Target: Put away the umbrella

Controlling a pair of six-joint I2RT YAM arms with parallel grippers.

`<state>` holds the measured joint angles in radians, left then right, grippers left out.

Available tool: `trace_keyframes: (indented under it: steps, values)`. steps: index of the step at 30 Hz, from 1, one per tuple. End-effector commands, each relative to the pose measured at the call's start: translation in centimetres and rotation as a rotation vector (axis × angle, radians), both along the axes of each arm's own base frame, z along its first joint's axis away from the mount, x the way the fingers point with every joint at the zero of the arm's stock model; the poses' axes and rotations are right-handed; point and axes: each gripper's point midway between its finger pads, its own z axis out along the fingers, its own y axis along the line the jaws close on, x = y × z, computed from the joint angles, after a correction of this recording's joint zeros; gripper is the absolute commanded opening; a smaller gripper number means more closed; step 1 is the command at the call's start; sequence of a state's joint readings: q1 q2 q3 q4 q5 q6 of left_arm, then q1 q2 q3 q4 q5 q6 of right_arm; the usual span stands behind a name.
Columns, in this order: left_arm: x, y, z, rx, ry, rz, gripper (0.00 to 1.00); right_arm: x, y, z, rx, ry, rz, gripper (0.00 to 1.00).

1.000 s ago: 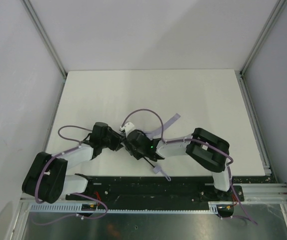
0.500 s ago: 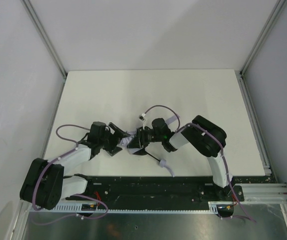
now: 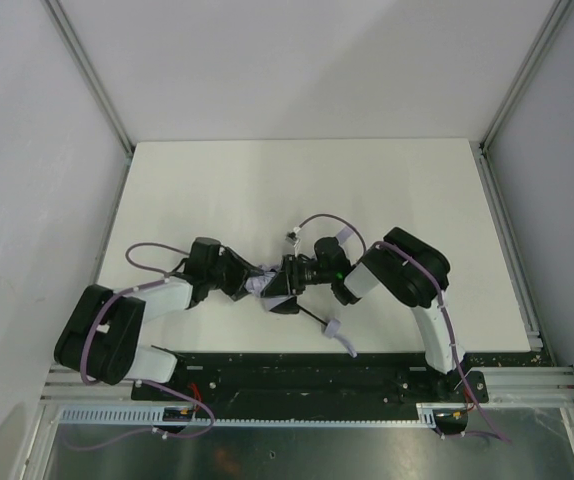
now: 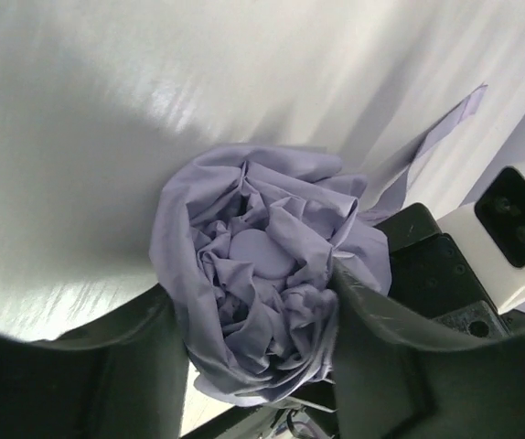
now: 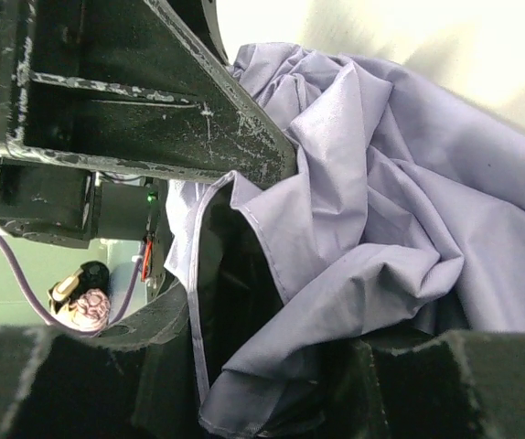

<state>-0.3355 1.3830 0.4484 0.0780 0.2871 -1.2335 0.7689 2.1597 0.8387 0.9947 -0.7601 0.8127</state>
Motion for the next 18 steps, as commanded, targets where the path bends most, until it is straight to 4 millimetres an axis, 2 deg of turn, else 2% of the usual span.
trace_keyframes:
  steps: [1,3,4,6,9,14,18]
  values:
    - [-2.8,0.9,-4.8,0.117,0.080,-0.025,0.41,-6.3,-4.2,-8.8,-0.278,0.250,0.087,0.00]
    - [-3.1,1.0,-5.3,0.129,0.090,-0.035,0.20,-6.2,-4.1,-8.6,-0.283,0.224,0.092,0.00]
    - [-3.2,0.9,-5.4,0.131,0.094,-0.041,0.15,-6.0,-4.2,-8.5,-0.292,0.199,0.096,0.00]
    - [-3.3,0.9,-5.5,0.132,0.095,-0.050,0.09,-5.8,-4.3,-8.3,-0.329,0.154,0.101,0.00]
    - [-3.8,0.9,-5.4,0.125,0.102,-0.054,0.02,-4.9,-4.7,-8.2,-0.485,0.036,0.104,0.03]
    - [-4.6,0.5,-5.2,0.108,0.136,-0.083,0.00,-2.7,-4.5,-5.2,-0.700,-0.218,0.057,0.25]
    - [-5.4,0.4,-5.0,0.109,0.177,-0.099,0.00,-1.5,-4.6,-3.9,-0.881,-0.453,0.004,0.50]
